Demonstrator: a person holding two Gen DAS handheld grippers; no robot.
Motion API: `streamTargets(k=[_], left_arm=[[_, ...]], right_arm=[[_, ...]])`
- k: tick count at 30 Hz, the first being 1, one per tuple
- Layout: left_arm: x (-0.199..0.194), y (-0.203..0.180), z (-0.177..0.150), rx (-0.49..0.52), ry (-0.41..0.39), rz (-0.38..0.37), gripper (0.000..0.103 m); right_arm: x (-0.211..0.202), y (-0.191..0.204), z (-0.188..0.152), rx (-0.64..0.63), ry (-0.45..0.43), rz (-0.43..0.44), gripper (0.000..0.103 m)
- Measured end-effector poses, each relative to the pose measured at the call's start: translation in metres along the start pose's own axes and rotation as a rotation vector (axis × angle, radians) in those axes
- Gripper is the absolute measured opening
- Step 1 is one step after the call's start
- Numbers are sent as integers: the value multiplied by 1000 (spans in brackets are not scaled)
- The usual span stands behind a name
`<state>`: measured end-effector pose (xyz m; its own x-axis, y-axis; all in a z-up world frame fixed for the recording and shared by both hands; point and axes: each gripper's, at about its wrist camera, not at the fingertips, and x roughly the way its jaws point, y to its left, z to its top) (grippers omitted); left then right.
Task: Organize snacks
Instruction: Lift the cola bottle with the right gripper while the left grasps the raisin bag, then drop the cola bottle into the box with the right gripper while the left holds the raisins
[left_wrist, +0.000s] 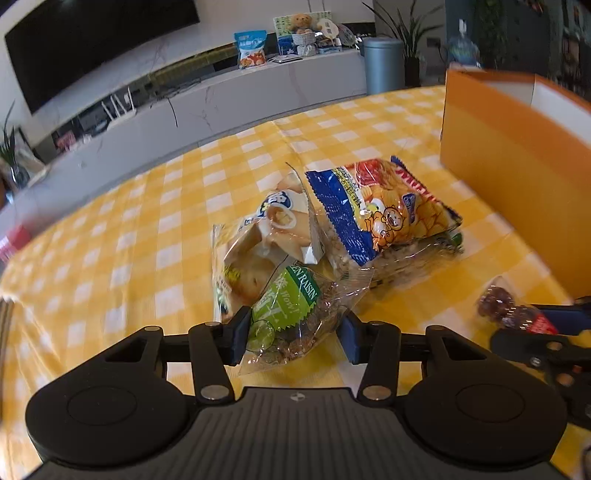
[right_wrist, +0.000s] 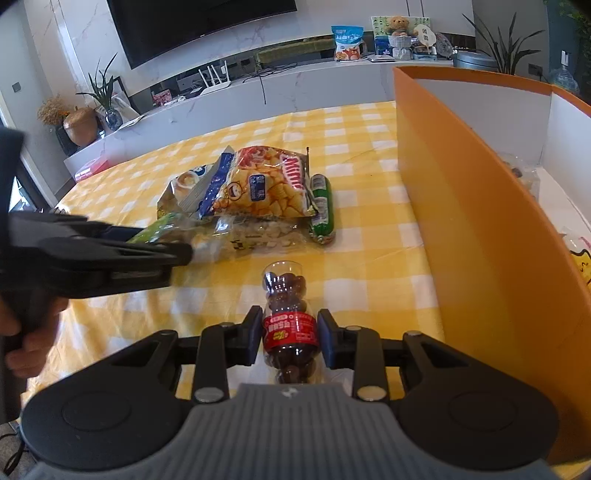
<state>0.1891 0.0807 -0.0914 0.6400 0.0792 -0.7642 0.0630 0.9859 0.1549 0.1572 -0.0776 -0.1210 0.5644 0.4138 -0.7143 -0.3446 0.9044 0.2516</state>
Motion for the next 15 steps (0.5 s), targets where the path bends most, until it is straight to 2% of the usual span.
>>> streamTargets(k=[4, 10, 15], left_arm=[[-20, 12, 0, -75, 42, -84, 56], [-51, 29, -3, -232, 132, -299, 56], [-55, 34, -8, -341, 245, -395, 56]], right_arm=[[-4, 0, 2, 3, -6, -8, 31], [-8, 2, 3, 0, -11, -5, 31], [-14, 5, 5, 13, -17, 50, 31]])
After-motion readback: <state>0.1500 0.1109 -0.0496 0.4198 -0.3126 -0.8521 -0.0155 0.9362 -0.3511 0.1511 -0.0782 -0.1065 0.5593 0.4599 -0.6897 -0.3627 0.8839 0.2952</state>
